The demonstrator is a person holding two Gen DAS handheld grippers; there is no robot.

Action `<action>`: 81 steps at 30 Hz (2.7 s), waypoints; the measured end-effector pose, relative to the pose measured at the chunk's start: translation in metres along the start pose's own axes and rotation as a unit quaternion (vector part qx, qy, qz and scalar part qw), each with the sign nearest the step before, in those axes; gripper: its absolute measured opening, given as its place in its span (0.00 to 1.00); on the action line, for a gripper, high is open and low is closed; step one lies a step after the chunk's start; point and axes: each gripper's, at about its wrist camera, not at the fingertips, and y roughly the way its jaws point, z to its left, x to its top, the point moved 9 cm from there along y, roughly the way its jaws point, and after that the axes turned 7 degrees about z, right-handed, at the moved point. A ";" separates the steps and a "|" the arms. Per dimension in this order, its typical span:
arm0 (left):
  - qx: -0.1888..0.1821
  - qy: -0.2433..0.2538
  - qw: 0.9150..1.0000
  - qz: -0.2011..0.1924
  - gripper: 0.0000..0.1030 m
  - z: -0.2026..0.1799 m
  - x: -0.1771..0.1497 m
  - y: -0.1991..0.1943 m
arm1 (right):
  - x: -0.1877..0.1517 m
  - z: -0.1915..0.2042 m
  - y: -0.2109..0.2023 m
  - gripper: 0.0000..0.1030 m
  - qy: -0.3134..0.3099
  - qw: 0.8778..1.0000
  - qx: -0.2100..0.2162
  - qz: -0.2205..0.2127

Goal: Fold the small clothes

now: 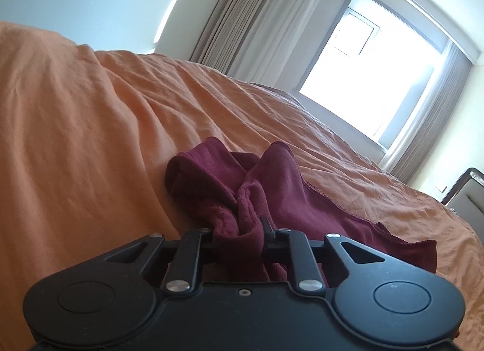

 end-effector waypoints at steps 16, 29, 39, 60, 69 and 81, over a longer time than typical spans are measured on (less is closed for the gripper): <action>-0.177 0.313 0.933 -0.021 0.12 -0.212 -0.011 -0.037 | -0.050 -0.077 -0.121 1.00 0.005 0.994 -0.113 -0.002; -0.228 0.407 0.878 0.107 0.15 -0.286 -0.157 0.002 | -0.103 -0.134 -0.163 1.00 0.117 0.982 -0.140 0.044; -0.261 0.329 0.898 0.131 0.69 -0.270 -0.145 -0.013 | -0.101 -0.146 -0.164 1.00 0.140 0.978 -0.148 0.036; -0.103 0.090 0.982 0.132 0.99 -0.118 -0.088 0.010 | 0.011 -0.173 -0.093 0.52 0.140 0.985 -0.098 -0.032; -0.096 0.109 0.981 0.132 0.99 -0.119 -0.097 0.015 | 0.013 -0.162 -0.059 0.45 0.116 0.991 -0.071 0.005; -0.102 0.108 0.979 0.137 0.99 -0.121 -0.097 0.012 | -0.006 -0.155 -0.076 0.02 0.073 0.989 -0.131 -0.010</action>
